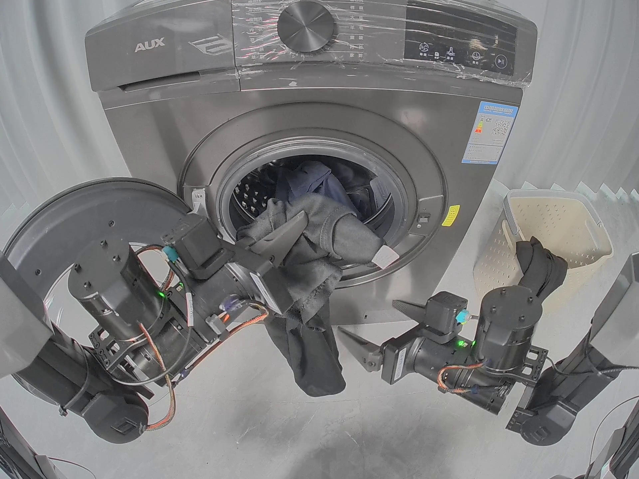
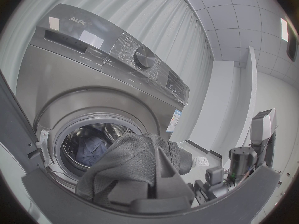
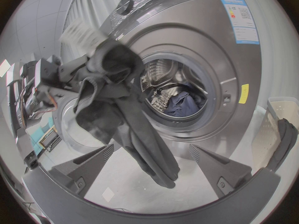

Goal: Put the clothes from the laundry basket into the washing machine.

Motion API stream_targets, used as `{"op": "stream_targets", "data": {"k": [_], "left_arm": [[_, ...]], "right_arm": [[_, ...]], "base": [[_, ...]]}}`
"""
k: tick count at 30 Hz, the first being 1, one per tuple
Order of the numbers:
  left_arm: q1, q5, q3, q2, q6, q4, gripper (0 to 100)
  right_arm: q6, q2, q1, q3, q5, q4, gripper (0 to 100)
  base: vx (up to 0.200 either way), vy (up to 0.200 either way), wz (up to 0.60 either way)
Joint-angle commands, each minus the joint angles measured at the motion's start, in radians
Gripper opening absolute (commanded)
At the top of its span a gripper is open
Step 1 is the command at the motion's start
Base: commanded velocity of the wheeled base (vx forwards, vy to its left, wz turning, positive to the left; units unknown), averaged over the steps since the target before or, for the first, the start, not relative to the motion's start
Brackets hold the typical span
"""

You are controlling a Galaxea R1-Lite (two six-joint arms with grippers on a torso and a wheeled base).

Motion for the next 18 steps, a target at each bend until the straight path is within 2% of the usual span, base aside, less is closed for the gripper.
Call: {"op": "stream_targets", "data": {"k": [1,3,11,18], "left_arm": [[0.001,0.009,-0.023,0.006,-0.001,-0.001,0],[0.001,0.032,-0.033,0.011,-0.003,-0.001,0],[-0.001,0.033,-0.032,0.012,-0.004,-0.001,0],[-0.001,0.035,-0.033,0.012,-0.004,-0.001,0]], "right_arm": [[0.001,0.027,0.041,-0.003,0.017,-0.003,100],[-0.002,0.027,0.066,-0.003,0.043,-0.019,100],[-0.008,0.042,0.112,-0.039,0.086,-0.104,100],[-0.003,0.083,0.121,-0.126,0.081,-0.108,100]], "base": [[0.0,0.0,0.0],[0.0,0.0,0.0],[0.0,0.0,0.0],[0.0,0.0,0.0]]}}
